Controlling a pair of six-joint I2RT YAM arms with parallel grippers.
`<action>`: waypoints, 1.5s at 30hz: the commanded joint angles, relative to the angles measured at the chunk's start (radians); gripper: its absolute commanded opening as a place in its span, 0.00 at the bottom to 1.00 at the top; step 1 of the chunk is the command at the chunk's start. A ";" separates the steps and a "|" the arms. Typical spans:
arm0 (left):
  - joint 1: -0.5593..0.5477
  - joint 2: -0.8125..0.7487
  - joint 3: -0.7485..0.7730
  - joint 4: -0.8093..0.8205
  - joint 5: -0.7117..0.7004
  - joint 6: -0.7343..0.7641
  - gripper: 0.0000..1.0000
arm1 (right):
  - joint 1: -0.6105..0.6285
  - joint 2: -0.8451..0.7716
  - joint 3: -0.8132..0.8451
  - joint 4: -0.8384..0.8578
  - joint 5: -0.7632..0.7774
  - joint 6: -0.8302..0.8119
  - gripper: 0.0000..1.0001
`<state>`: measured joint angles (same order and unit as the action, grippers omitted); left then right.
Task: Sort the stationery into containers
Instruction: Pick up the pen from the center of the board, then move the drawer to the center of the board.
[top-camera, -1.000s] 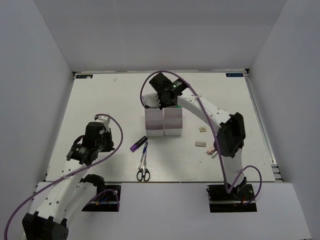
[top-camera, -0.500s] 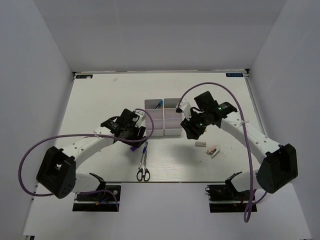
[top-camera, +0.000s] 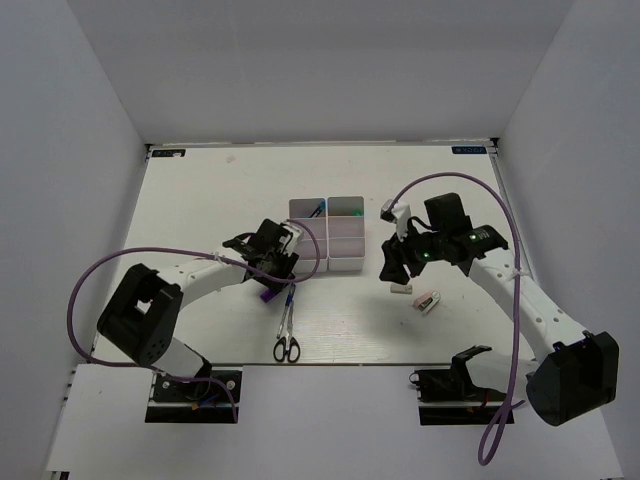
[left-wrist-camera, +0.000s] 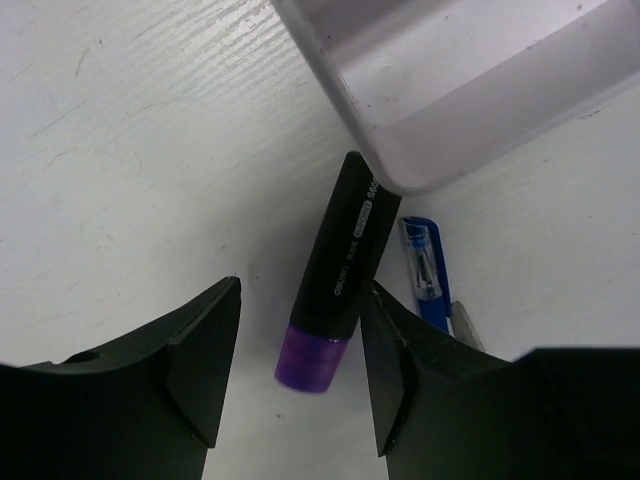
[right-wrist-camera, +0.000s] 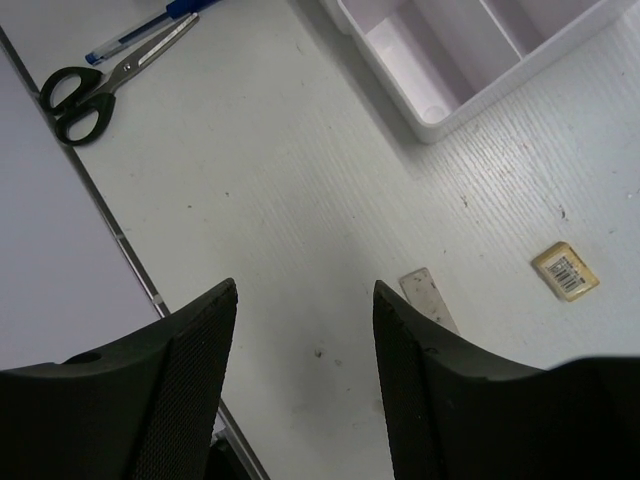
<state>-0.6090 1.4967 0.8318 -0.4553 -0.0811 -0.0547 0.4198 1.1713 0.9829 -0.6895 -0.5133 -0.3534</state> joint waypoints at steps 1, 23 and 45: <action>-0.006 0.013 0.003 0.046 -0.031 0.032 0.61 | -0.035 -0.045 -0.032 0.059 -0.076 0.039 0.60; -0.014 -0.068 -0.099 0.035 -0.118 -0.077 0.00 | -0.197 -0.099 -0.073 0.082 -0.241 0.091 0.82; -0.155 0.204 0.691 0.156 0.170 0.127 0.00 | -0.228 -0.174 -0.171 0.182 -0.137 0.067 0.09</action>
<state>-0.7677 1.6409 1.4357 -0.3359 0.0124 -0.0063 0.2008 1.0107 0.8154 -0.5568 -0.6601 -0.2741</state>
